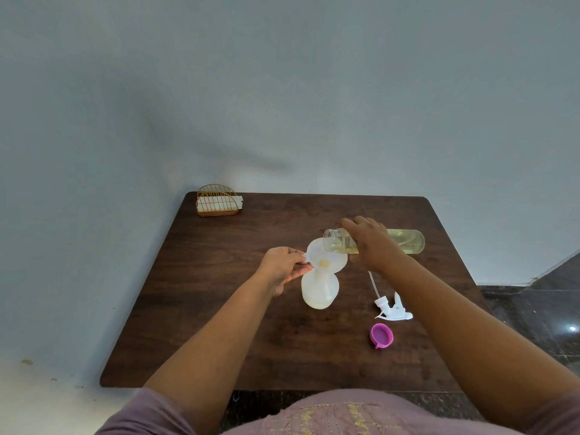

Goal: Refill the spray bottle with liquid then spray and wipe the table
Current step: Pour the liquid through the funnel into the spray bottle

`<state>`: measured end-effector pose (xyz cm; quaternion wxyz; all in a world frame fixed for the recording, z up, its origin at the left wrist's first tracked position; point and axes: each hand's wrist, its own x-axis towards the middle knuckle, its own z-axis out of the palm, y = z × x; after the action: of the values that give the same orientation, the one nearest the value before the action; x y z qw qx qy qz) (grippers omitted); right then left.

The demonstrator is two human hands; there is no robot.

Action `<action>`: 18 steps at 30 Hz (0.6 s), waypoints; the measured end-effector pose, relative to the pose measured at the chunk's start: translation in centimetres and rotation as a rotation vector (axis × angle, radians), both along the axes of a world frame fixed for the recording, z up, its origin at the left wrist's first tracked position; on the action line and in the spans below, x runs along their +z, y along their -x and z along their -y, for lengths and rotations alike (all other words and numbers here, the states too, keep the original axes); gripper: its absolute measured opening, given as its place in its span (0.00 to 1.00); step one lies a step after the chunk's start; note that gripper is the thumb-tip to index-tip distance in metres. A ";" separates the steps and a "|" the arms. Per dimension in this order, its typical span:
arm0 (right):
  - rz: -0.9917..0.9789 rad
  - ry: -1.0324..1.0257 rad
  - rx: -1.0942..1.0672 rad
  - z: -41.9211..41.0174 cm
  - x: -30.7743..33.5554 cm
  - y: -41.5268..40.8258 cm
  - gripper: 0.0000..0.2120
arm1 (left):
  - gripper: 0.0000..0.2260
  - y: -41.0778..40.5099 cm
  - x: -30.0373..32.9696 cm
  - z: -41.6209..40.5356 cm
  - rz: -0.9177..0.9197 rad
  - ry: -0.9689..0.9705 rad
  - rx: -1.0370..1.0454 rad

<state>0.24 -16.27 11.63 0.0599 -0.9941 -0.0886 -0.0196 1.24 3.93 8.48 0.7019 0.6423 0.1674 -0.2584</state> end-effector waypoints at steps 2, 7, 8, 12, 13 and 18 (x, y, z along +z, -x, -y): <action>-0.002 0.000 0.001 0.0 0.1 0.0 0.29 | 0.08 0.0 0.0 0.0 -0.003 0.002 0.002; -0.012 0.007 0.001 -0.1 0.2 0.2 0.30 | 0.08 0.0 -0.1 0.0 0.000 0.001 0.001; -0.012 0.008 0.001 -0.1 0.2 0.2 0.30 | 0.08 0.1 -0.1 0.0 0.001 0.000 0.002; -0.011 0.014 0.002 -0.1 0.2 0.2 0.29 | 0.08 0.1 0.0 0.0 -0.005 -0.007 0.005; -0.009 0.014 0.003 -0.1 0.2 0.2 0.29 | 0.08 0.1 0.0 0.0 -0.007 -0.008 0.005; -0.009 -0.002 0.002 -0.1 0.2 0.3 0.28 | 0.08 0.0 0.0 0.0 -0.010 -0.003 0.006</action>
<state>-0.02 -16.18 11.88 0.0614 -0.9940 -0.0891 -0.0150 1.22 3.91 8.45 0.7010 0.6415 0.1732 -0.2591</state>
